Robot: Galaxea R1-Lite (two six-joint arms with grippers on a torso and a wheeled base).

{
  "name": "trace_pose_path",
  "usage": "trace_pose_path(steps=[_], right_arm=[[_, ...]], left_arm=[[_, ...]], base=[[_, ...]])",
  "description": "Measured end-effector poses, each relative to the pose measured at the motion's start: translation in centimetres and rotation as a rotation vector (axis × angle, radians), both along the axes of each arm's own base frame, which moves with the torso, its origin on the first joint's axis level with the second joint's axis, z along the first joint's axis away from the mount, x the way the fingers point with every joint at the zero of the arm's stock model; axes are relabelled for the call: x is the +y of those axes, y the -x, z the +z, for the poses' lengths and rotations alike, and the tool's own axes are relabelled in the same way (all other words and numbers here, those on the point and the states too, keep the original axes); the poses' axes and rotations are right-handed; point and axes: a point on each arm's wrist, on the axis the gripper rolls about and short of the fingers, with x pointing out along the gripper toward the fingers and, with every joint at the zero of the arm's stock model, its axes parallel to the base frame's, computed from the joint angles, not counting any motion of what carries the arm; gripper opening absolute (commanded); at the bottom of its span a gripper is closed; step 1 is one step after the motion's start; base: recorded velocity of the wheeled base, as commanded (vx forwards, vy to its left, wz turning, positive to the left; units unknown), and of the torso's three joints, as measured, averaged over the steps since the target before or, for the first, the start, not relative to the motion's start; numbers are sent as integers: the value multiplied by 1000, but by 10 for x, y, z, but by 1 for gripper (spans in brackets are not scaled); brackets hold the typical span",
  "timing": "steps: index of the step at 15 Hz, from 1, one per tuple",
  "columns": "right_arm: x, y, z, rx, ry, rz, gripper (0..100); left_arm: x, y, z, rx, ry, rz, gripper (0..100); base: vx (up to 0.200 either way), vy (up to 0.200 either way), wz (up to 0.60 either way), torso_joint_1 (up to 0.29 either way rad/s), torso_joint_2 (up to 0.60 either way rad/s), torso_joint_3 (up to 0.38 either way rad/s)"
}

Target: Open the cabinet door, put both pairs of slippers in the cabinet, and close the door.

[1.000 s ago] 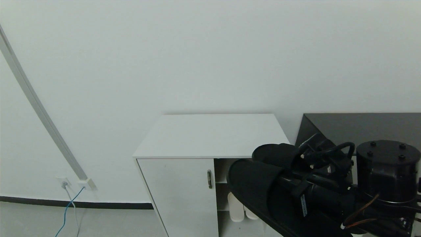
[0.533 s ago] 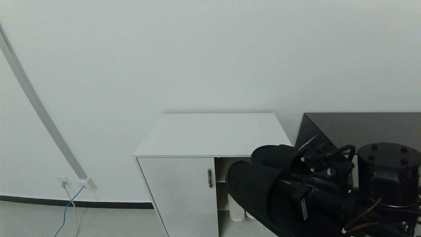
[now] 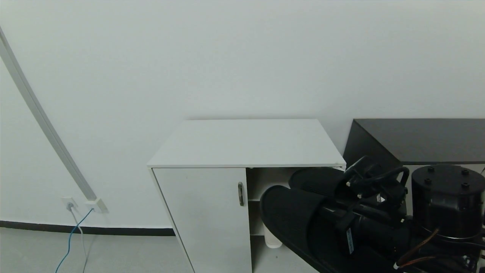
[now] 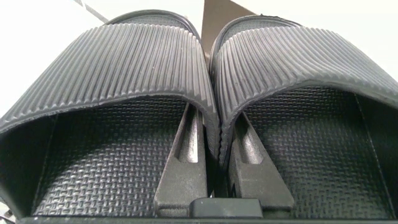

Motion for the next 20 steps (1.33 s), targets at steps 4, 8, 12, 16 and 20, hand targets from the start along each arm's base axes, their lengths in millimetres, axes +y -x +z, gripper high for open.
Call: trace_pose_path(steps=[4,8,12,16,20], right_arm=[[1,1,0,-3,-2,8,0],[2,3,-1,-2,-3,14,0],[2,3,-2,2,1,16,0],[2,4,-2,-3,-4,16,0],[2,4,-2,-2,-3,17,0]], left_arm=[[0,0,0,0,0,0,0],[0,0,0,0,1,0,0],[0,0,0,0,4,1,0],[0,0,0,0,4,1,0],[0,0,0,0,4,1,0]], base=[[0,0,0,-229,551,327],[0,0,0,-200,523,323],[0,0,0,-172,497,316],[0,0,0,-144,478,336],[0,0,0,-115,456,338]])
